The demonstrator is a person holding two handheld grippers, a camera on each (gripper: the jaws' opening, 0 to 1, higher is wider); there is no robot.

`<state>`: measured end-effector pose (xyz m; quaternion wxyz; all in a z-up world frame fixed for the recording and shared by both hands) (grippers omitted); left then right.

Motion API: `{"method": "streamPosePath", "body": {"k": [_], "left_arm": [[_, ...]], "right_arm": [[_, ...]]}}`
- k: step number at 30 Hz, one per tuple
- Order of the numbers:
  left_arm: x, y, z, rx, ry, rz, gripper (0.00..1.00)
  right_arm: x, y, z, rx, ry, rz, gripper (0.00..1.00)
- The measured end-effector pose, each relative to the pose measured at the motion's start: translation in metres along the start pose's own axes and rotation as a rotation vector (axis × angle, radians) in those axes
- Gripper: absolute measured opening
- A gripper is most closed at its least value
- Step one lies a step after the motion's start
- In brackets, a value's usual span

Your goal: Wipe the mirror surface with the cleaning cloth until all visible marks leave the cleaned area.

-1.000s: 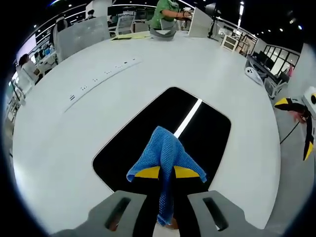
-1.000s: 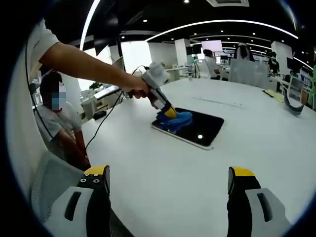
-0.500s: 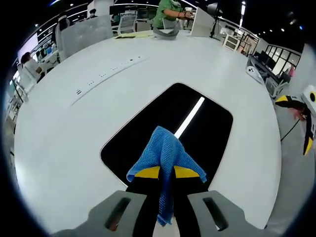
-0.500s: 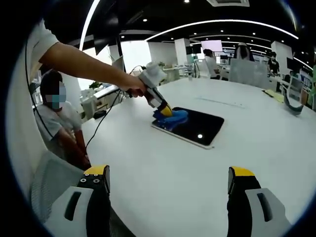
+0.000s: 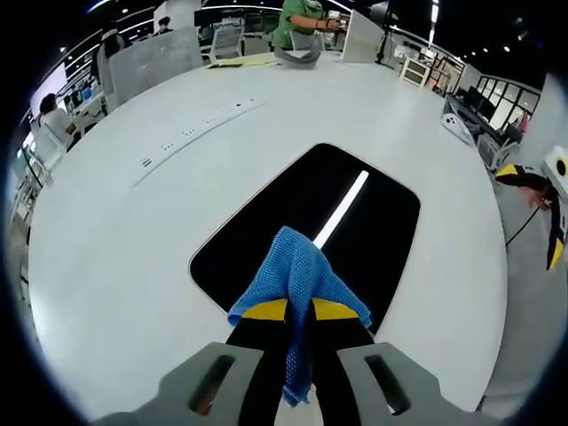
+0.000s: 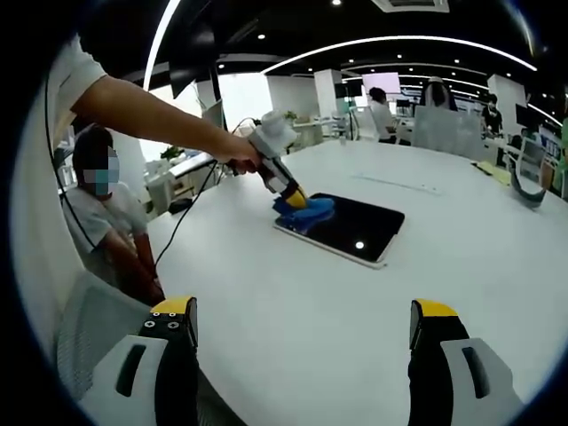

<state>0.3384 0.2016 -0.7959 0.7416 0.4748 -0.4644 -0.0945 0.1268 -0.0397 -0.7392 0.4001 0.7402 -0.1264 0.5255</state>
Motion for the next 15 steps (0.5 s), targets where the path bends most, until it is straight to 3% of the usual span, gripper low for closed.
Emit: {"method": "streamPosePath", "body": {"k": [15], "left_arm": [[-0.0046, 0.0031, 0.0024, 0.004, 0.003, -0.008, 0.06]], "right_arm": [[0.0010, 0.0002, 0.0005, -0.002, 0.004, 0.002, 1.00]]}}
Point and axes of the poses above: the point that each gripper's makers call its tool centre point, and the gripper's own axes: y roughly backward along the fingers, z roughly to its right, x roughly out of its top, the point moved 5 cm from there along y, roughly backward along the fingers, and after that the axes turned 4 degrees about z, right-handed, at the moved point
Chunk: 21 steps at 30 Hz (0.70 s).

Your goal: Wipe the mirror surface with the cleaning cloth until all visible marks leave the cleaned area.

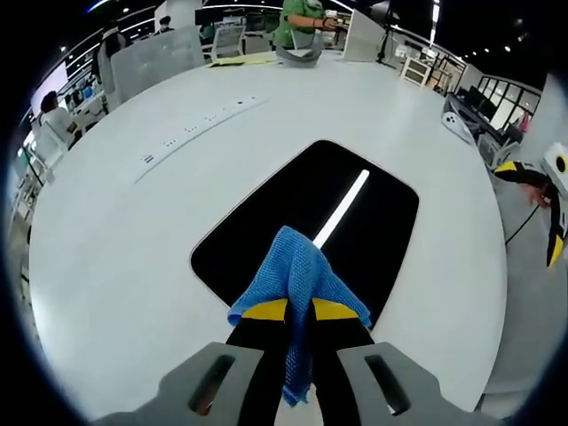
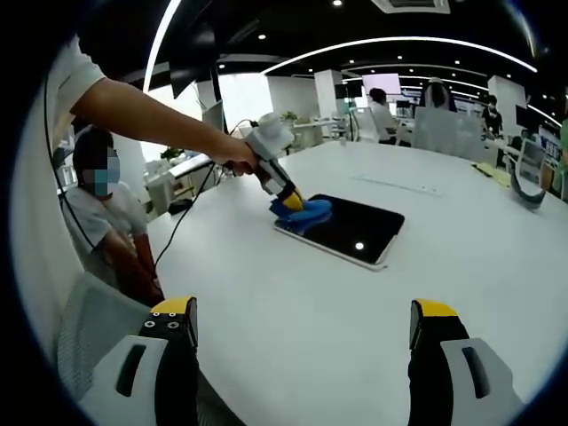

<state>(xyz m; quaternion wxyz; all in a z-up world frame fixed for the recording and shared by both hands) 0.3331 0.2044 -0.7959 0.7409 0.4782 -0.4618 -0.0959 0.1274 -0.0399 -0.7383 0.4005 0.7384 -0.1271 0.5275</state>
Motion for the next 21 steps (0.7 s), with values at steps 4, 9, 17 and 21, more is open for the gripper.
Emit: {"method": "streamPosePath", "body": {"k": [4, 9, 17, 21], "left_arm": [[-0.0010, 0.0010, 0.0023, 0.001, -0.006, -0.004, 0.06], [-0.0012, 0.0012, 0.0029, 0.001, -0.004, -0.007, 0.06], [-0.0043, 0.0017, 0.0035, 0.003, 0.007, 0.012, 0.06], [-0.0050, 0.0022, 0.0041, -0.003, 0.009, 0.012, 0.06]], "right_arm": [[-0.0006, 0.0004, 0.0002, 0.000, -0.002, 0.000, 1.00], [-0.0007, 0.0005, 0.0005, 0.001, -0.001, 0.001, 1.00], [0.0006, 0.0009, 0.0018, 0.002, -0.001, 0.003, 1.00], [0.0011, -0.0001, 0.0017, 0.003, -0.002, 0.004, 1.00]]}}
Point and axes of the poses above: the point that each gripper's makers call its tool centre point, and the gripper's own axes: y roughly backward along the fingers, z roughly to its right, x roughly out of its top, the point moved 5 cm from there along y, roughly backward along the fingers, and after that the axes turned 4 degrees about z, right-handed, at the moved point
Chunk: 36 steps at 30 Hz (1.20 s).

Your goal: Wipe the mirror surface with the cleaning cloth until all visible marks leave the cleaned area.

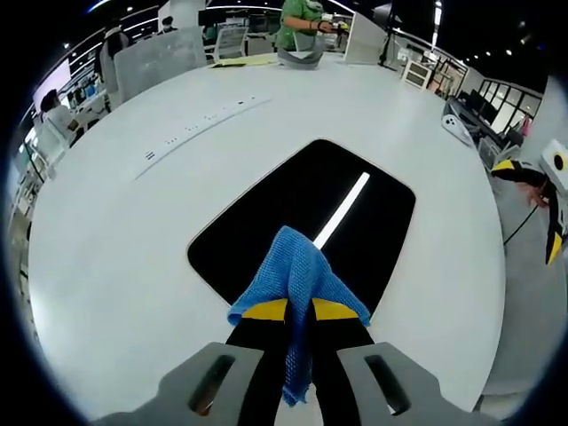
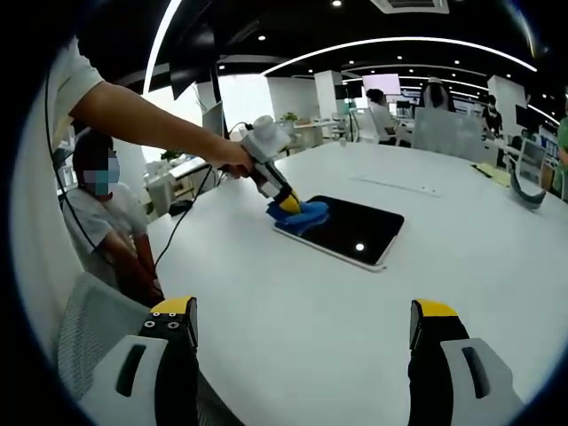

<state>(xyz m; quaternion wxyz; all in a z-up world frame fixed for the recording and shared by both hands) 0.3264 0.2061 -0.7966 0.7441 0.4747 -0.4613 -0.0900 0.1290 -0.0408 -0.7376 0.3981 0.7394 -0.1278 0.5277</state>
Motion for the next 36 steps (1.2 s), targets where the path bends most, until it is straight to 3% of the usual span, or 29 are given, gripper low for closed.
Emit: {"method": "streamPosePath", "body": {"k": [36], "left_arm": [[0.0015, -0.0009, 0.0096, -0.010, -0.014, -0.026, 0.06]], "right_arm": [[-0.0006, -0.0066, -0.0041, 0.011, -0.004, -0.002, 1.00]]}}
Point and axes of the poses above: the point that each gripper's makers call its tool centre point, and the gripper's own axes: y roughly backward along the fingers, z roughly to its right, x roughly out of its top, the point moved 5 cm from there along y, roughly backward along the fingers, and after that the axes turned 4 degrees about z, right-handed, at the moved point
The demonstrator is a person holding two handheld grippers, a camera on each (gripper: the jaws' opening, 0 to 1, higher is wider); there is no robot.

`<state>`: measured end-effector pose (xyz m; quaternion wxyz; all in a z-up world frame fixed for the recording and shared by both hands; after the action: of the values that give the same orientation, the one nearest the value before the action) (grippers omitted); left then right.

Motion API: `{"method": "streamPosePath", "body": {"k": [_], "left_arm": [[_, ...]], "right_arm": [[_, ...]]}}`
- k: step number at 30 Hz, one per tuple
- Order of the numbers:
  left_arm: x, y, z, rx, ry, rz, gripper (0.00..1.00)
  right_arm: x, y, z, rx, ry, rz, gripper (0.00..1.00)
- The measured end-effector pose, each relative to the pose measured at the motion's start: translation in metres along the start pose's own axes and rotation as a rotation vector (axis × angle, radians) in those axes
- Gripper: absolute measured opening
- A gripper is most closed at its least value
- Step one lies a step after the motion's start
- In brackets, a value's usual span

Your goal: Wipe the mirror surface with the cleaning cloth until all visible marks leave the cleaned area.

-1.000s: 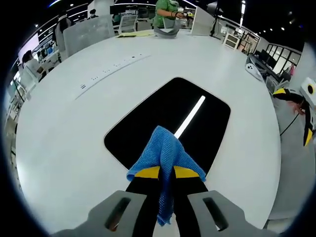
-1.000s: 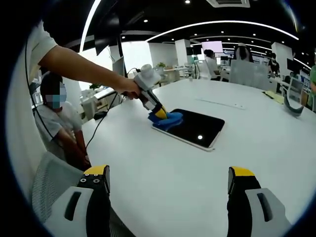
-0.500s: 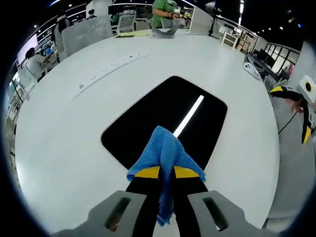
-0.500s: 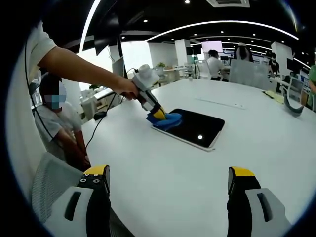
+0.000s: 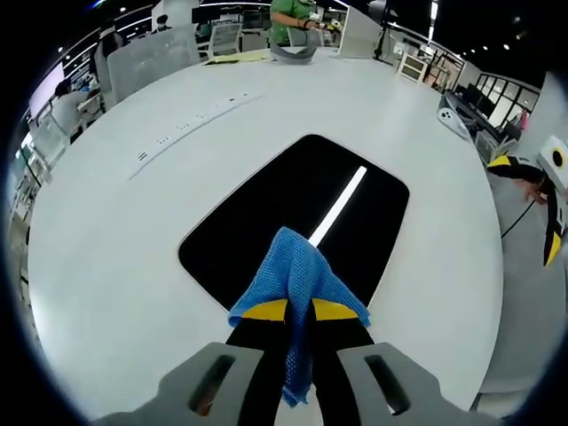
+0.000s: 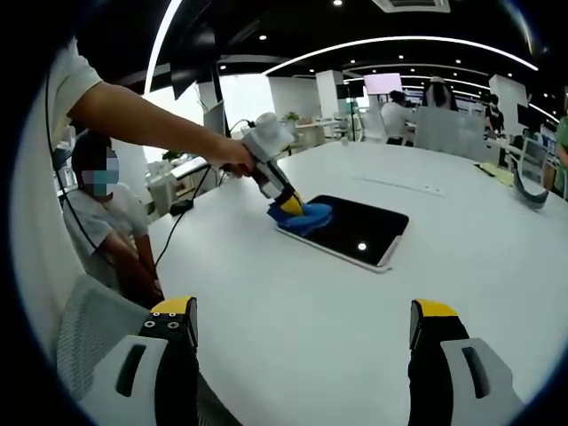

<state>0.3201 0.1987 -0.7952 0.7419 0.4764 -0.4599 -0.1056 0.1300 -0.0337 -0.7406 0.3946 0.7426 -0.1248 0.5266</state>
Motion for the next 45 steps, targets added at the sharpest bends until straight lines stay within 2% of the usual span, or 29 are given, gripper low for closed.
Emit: {"method": "streamPosePath", "body": {"k": [17, 45], "left_arm": [[0.011, -0.010, 0.011, -0.013, -0.017, 0.005, 0.06], [0.019, -0.016, 0.017, -0.020, -0.009, 0.012, 0.06]], "right_arm": [[-0.003, 0.005, 0.003, -0.011, -0.006, 0.000, 1.00], [-0.004, 0.012, 0.005, -0.023, -0.008, 0.003, 1.00]]}}
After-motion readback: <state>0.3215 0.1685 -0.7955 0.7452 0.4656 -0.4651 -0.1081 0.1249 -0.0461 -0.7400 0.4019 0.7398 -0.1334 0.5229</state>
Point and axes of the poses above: the point that each gripper's makers call its tool centre point, and the gripper's own axes: y roughly backward along the fingers, z roughly to its right, x roughly out of its top, the point moved 5 cm from there along y, roughly backward along the fingers, and after that the axes turned 4 degrees about z, right-handed, at the moved point
